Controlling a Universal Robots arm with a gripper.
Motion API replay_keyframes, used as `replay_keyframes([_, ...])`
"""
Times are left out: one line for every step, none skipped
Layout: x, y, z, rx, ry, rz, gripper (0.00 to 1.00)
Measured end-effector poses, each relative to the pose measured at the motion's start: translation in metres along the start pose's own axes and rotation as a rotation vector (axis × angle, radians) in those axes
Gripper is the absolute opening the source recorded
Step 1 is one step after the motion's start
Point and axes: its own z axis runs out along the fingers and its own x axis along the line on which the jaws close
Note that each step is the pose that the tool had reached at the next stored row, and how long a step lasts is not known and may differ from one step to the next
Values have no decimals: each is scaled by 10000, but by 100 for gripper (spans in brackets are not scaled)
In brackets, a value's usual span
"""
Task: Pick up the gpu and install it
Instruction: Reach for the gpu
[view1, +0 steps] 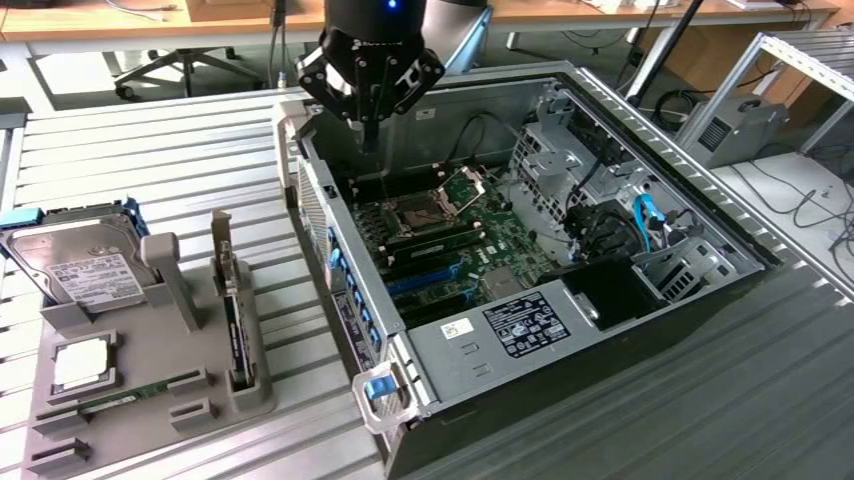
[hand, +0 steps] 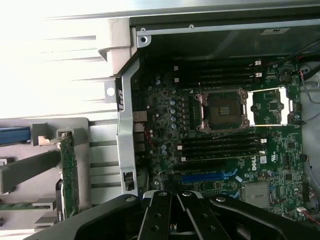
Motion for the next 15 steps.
replay_keyframes([3,0,0,0,1,1,11])
replay_keyframes([5,0,0,0,1,0,11])
replay_keyframes([9,-1,0,1,1,1,11])
replay_keyframes([13,-1,0,0,0,0,11])
replay_keyframes([15,-1,0,0,0,0,11])
replay_keyframes([16,-1,0,0,0,1,11])
replay_keyframes([19,-2,0,0,0,0,11])
replay_keyframes([21,-2,-1,0,0,0,11])
replay_keyframes([23,-2,-1,0,0,0,11])
replay_keyframes([25,-2,-1,0,0,0,11])
replay_keyframes([27,-2,-1,0,0,0,11])
replay_keyframes([29,-2,-1,0,1,1,11])
replay_keyframes([31,-2,-1,0,0,1,11])
replay_keyframes([33,-3,-1,0,0,1,11])
replay_keyframes([35,-3,-1,0,1,1,11])
